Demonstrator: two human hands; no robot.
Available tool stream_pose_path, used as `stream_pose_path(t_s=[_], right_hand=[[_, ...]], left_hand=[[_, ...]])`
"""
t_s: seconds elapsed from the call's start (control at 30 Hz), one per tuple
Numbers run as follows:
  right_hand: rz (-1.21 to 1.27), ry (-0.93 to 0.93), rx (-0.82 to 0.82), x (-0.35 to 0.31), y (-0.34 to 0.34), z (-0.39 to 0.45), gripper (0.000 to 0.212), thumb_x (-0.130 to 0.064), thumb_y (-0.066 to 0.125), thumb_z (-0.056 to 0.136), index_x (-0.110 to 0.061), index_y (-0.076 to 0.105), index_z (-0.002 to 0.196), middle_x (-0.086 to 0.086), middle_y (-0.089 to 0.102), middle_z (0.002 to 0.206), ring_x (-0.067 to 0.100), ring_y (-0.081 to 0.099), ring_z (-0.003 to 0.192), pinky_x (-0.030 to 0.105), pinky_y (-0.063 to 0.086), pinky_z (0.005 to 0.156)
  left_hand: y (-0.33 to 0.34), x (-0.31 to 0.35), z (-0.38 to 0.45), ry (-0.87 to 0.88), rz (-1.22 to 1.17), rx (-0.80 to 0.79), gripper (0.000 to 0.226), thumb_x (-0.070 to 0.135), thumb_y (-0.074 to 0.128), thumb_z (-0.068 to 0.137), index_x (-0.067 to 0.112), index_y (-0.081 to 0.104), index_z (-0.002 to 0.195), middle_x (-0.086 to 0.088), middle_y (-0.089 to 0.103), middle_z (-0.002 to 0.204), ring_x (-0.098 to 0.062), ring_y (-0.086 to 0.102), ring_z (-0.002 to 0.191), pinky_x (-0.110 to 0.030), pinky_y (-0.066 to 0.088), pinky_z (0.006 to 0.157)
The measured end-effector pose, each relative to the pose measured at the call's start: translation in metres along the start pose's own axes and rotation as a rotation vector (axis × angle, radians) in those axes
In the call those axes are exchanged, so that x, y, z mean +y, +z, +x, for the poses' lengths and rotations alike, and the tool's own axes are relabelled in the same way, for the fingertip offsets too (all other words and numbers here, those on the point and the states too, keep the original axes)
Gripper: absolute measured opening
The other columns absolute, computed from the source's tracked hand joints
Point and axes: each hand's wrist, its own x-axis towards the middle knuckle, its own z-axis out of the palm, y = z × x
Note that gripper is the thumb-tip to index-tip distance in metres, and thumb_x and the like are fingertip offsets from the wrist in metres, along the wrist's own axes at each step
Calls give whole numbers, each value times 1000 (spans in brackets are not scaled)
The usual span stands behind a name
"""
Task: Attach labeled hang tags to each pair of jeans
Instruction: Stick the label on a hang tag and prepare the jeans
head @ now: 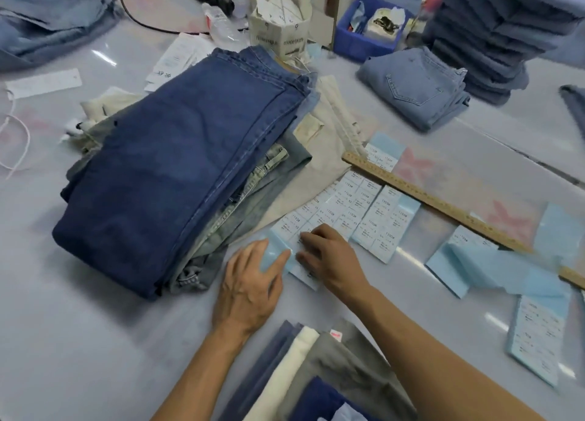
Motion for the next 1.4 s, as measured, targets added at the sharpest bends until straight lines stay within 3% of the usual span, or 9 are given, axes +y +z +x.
stream_pose_path(t_s=[0.13,0.37,0.7,0.87,1.0,1.07,1.17,1.3,1.4], right_hand=[[-16,-90,-5,9,-2,1,33,-31,76,88,-8,70,111,3,58,103,18,52,91,34,48,76],[-167,-313,40,6,0,-4,21,-22,68,95,-4,71,106,10,64,100,26,59,87,39,53,71],[-53,-241,16,4,-6,7,6,-10,69,91,-8,74,94,3,66,92,18,61,77,28,51,67],[118,44,234,5,-12,11,6,-10,68,92,-13,70,87,-1,63,85,10,57,72,22,47,66],[644,534,577,9,-47,9,14,-15,68,92,-22,71,80,-8,69,75,11,60,71,22,49,65],[784,578,674,4,-66,-6,18,-15,68,92,-25,73,78,-10,70,70,9,61,70,18,51,61],[769,511,657,-19,-87,-45,18,-17,69,94,-28,74,80,-11,72,78,4,63,70,22,52,64],[700,434,666,-47,-103,-107,17,-16,70,93,-31,74,84,-9,72,83,13,64,78,19,51,62],[432,208,758,-65,-117,-155,20,-9,74,89,-28,72,85,-9,67,82,15,61,72,20,48,62]], left_hand=[[-2,4,1,7,-6,-4,42,28,50,95,25,63,135,-11,51,147,-30,47,138,-53,35,112],[3,4,0,51,-59,16,40,25,52,97,15,66,133,-3,54,150,-24,45,143,-55,31,117],[5,3,-2,49,-28,1,43,26,52,96,18,61,137,-3,51,152,-25,43,144,-53,31,118],[5,2,-1,23,-56,-8,51,28,48,96,20,47,146,1,49,153,-20,40,145,-45,27,121],[5,1,0,32,-76,-9,47,30,45,98,21,51,144,2,50,153,-20,41,145,-47,31,120],[7,1,-1,36,-102,10,46,29,43,101,19,54,144,0,50,154,-18,38,147,-49,29,121],[4,4,0,50,-145,67,46,28,40,103,13,58,143,-3,46,155,-19,38,148,-48,25,122],[-23,15,-5,137,-202,241,37,15,46,100,6,71,125,-10,63,139,-28,59,130,-53,41,113],[-77,52,-9,-170,-580,229,25,30,52,96,28,76,102,4,75,80,-16,71,73,-38,58,71]])
